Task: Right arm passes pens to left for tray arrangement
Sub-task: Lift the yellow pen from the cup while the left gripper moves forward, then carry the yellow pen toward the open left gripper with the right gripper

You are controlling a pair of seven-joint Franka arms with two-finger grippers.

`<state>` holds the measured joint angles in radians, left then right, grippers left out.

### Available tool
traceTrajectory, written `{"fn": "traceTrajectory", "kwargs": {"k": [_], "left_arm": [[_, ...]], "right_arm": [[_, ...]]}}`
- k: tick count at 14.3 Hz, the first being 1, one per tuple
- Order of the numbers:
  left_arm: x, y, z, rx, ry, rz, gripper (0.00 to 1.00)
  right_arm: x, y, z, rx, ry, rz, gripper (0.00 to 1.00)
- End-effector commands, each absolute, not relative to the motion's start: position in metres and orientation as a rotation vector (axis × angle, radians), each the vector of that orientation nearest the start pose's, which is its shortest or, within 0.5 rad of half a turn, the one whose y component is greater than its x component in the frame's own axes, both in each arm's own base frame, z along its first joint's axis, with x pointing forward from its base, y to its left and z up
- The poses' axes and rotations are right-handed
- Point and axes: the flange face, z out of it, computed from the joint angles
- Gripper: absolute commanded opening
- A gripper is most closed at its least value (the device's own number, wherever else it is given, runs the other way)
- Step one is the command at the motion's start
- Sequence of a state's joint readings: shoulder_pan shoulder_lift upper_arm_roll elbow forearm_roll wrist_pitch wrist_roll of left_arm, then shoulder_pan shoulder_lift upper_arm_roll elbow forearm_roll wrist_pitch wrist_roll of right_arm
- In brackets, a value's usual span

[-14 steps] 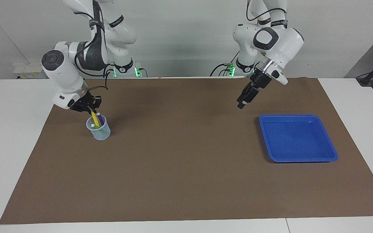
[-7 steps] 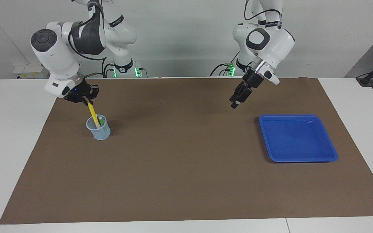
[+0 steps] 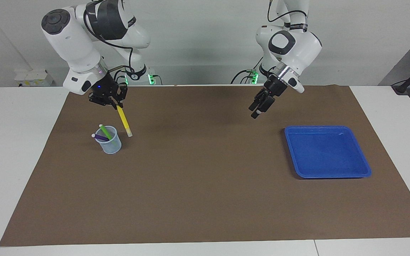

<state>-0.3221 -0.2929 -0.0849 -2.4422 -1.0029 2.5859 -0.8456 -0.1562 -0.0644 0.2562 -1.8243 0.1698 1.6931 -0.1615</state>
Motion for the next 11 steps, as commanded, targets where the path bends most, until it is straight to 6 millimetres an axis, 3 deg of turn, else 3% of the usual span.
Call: {"fn": "traceTrajectory", "kwargs": {"k": [1, 4, 7, 11], "left_arm": [[0.437, -0.175, 0.454, 1.917, 1.362, -0.091, 1.0], [0.437, -0.177, 0.455, 1.902, 1.375, -0.104, 1.0], [0.427, -0.198, 0.455, 1.883, 1.358, -0.158, 1.0], [0.415, -0.222, 0.455, 1.796, 1.369, -0.252, 1.0]], "right_arm": [[0.528, 0.129, 0.549, -2.947, -0.241, 0.053, 0.0], [0.518, 0.173, 0.544, -2.832, -0.162, 0.019, 0.0], [0.508, 0.221, 0.543, -2.818, -0.113, -0.005, 0.0], [0.497, 0.283, 0.521, -2.767, 0.024, -0.027, 0.0]]}}
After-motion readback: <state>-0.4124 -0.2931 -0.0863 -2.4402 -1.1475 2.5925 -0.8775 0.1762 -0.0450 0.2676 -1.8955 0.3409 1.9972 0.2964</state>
